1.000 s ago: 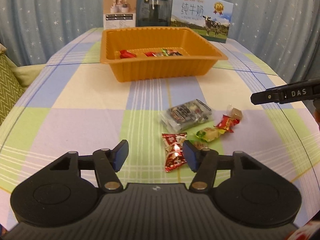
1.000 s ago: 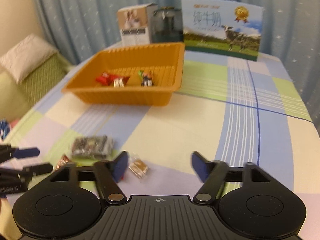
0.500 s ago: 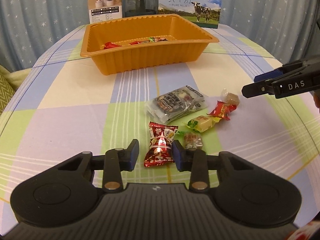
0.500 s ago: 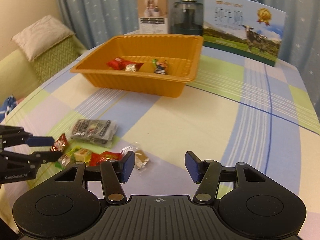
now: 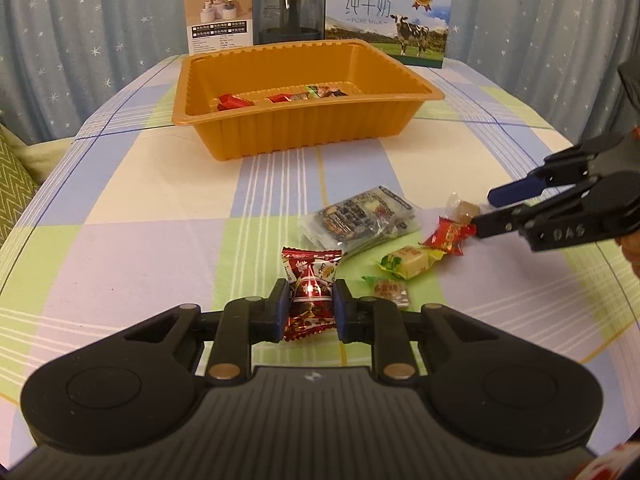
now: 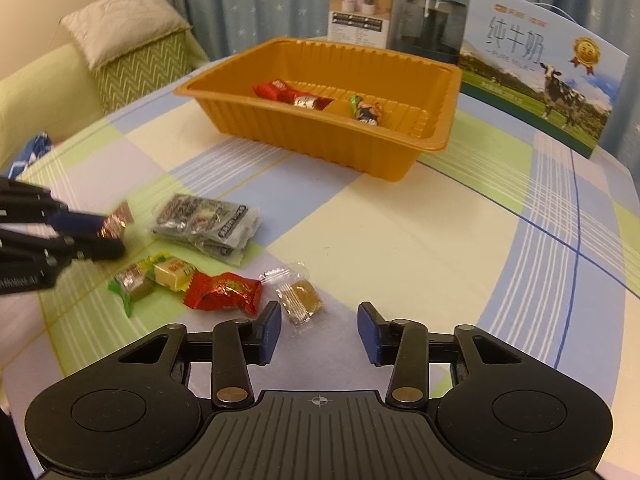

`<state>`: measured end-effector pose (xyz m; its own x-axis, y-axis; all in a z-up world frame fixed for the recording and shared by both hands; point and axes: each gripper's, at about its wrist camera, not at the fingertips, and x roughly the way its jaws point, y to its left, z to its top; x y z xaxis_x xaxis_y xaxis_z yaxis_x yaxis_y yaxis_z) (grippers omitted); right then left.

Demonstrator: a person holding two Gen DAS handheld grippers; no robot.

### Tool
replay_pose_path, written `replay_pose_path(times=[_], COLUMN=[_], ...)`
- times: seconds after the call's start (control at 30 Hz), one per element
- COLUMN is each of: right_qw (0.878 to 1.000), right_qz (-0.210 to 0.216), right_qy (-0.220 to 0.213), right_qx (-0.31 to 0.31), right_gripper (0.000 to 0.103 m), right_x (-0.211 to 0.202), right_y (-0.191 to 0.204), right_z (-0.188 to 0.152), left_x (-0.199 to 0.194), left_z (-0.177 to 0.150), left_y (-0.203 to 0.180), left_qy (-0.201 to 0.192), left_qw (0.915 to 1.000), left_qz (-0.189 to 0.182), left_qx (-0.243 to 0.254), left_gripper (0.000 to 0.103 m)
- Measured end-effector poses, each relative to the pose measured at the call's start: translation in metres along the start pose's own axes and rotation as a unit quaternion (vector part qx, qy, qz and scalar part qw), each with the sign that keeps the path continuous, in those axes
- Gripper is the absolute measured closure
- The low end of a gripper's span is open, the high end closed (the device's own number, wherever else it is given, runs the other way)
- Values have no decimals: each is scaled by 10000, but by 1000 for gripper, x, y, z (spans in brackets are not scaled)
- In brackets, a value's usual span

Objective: Organize snacks
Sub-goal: 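Grasp the red-and-white wrapped candy with the left tool while the right tool grasps a clear-wrapped candy, then carry both candies over the orange tray and open both tools to drop them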

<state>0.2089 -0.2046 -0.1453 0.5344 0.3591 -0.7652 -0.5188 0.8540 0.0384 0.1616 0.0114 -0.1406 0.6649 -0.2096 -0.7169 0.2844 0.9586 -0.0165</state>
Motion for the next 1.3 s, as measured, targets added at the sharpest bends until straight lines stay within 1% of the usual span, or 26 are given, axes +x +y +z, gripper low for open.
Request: replay_pose_path(times=[0.27, 0.3, 0.43, 0.57, 0.63, 0.7, 0.8, 0.93, 1.3], right_qw=[9997, 9997, 9997, 9997, 9997, 9996, 9981, 9946, 9915], right_qz=[178, 188, 216, 207, 153, 52, -69, -43, -95], right_qy=[-137, -142, -122, 8, -7, -98, -251, -457, -717], right_qx=[-17, -25, -56, 145, 184, 258, 556, 926, 1078], right_gripper=[62, 64, 80, 82, 82, 82, 82, 82, 82], right_x=[9, 9, 10, 9, 5, -1, -12, -26, -38], right_y=[-1, 0, 3, 4, 6, 6, 5, 4, 14], right_z=[5, 5, 8, 11, 12, 14, 19, 24, 38], left_x=[0, 0, 2, 1, 1, 0, -1, -2, -10], left_z=[3, 3, 4, 6, 8, 11, 14, 17, 32], left_y=[-2, -2, -4, -5, -5, -5, -6, -8, -10], left_qy=[-14, -14, 1, -10, -32, -54, -73, -79, -250], left_qw=[10000, 10000, 9999, 9999, 9999, 9998, 9997, 9997, 9993], left_qz=[-47, -48, -56, -30, -8, 2, 19, 21, -16], left_qx=[-72, -74, -100, -102, -128, -173, -213, -249, -292], left_gripper=[83, 83, 83, 83, 83, 83, 83, 83, 83])
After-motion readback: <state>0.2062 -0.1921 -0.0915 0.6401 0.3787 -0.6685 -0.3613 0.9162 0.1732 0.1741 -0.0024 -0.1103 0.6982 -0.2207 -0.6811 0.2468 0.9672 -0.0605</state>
